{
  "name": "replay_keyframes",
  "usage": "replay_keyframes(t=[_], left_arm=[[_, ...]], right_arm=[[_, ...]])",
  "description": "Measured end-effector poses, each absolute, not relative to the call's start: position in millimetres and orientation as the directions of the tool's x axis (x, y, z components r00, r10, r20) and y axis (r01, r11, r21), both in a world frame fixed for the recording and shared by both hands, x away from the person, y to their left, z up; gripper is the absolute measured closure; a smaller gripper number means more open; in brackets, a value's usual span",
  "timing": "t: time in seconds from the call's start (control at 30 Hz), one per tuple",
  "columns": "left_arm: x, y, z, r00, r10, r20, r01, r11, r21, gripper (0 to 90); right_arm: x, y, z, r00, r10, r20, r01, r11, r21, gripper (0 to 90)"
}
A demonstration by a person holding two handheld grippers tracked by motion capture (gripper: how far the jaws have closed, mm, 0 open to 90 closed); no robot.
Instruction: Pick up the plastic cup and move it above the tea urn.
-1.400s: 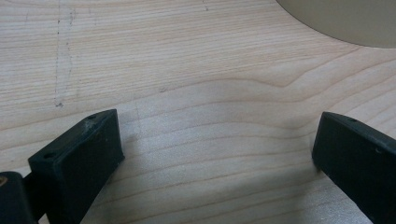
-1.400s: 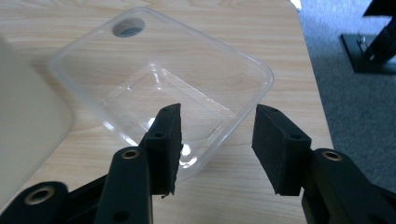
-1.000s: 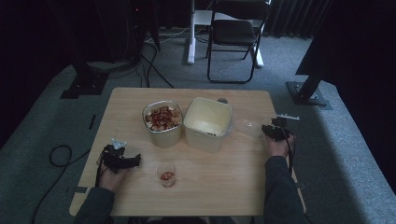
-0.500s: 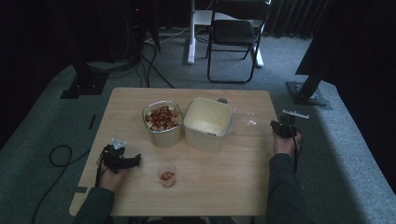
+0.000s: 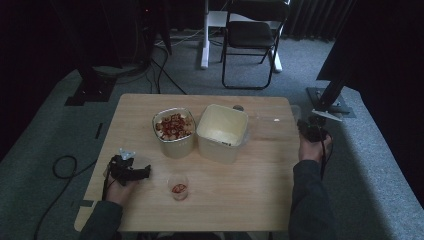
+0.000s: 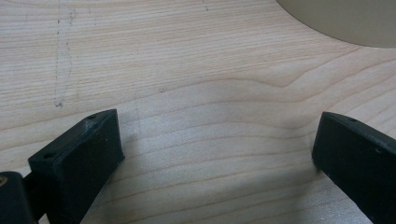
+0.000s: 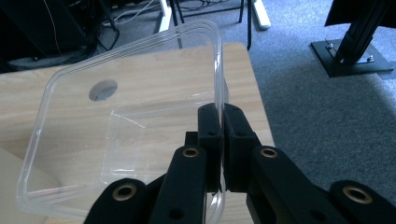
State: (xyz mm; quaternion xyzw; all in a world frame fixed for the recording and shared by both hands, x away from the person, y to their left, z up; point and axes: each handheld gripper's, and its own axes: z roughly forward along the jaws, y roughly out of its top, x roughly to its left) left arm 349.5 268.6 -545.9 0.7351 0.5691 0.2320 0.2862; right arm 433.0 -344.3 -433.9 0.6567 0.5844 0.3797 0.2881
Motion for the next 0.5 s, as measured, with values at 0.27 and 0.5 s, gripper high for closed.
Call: replay_keyframes(t=[0.27,0.5], left_arm=[[349.5,268.6,-545.9,0.245,0.969,0.016,0.704,-0.189,0.685,1.9],[349.5,268.5,-546.0,0.244,0.970,0.015,0.703,-0.187,0.686,1.9]], right_arm=[[428.4,-349.1,-409.8,0.024,0.986,0.165,0.513,-0.154,0.844,87.8],[420.6,-344.2,-383.5,-0.012,0.988,0.154,0.469,-0.131,0.874,87.8]])
